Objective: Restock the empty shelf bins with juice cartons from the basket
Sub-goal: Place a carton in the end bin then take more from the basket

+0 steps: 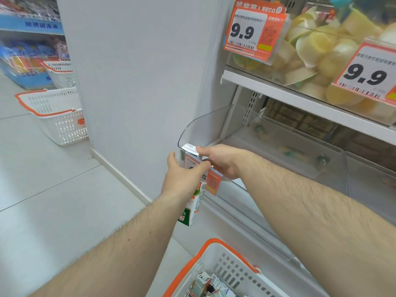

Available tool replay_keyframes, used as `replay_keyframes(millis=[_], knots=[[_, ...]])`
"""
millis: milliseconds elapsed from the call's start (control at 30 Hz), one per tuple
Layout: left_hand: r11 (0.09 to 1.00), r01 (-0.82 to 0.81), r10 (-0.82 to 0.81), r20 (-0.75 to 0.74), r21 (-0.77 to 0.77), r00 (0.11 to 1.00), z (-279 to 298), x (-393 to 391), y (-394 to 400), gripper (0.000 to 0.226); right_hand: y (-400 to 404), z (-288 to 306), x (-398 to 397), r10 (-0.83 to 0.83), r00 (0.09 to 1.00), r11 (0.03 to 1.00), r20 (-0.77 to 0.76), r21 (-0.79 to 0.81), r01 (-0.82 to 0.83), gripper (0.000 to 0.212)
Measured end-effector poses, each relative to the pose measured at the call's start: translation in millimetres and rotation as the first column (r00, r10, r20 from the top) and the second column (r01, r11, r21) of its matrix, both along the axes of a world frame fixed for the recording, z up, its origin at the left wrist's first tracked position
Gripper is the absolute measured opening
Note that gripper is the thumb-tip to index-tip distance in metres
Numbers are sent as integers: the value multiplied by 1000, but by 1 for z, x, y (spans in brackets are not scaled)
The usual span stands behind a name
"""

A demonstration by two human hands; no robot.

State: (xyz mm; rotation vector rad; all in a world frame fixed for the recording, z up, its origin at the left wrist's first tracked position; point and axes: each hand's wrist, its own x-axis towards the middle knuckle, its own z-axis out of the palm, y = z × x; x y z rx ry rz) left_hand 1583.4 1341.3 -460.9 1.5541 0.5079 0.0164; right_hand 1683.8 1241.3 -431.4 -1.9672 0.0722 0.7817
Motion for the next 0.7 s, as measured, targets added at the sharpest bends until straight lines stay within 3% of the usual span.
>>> replay_keyframes(millis=[100, 233, 333, 400, 467, 500, 567, 633, 700], knots=[[996, -85, 86, 14, -17, 996, 7, -6, 1, 99, 2, 2, -8, -37, 998, 996, 60, -75, 41, 43], [986, -114, 118, 32, -122, 992, 17, -16, 1, 69, -1, 10, -21, 45, 989, 957, 143, -291, -2, 51], [984, -67, 78, 65, -166, 995, 28, -25, -2, 32, -7, 24, -35, 3, 911, 914, 412, -370, 164, 50], [971, -8, 27, 77, -240, 997, 36, -31, -6, 17, -16, 35, -55, -112, 738, 911, 666, -228, 345, 49], [941, 54, -29, 78, -333, 996, 43, -35, -14, 15, -29, 44, -88, -218, 555, 913, 803, -34, 407, 46], [926, 66, -44, 67, -371, 997, 45, -37, -18, 15, -37, 47, -107, -271, 513, 916, 815, 55, 397, 43], [900, 73, -62, 41, -430, 997, 48, -42, -29, 11, -54, 51, -144, -370, 513, 913, 774, 200, 356, 36], [865, 70, -76, 8, -497, 997, 51, -47, -40, 9, -71, 50, -176, -416, 508, 900, 754, 263, 347, 27], [817, 70, -108, -32, -573, 994, 53, -52, -51, 14, -87, 44, -204, -441, 428, 884, 789, 299, 359, 20]])
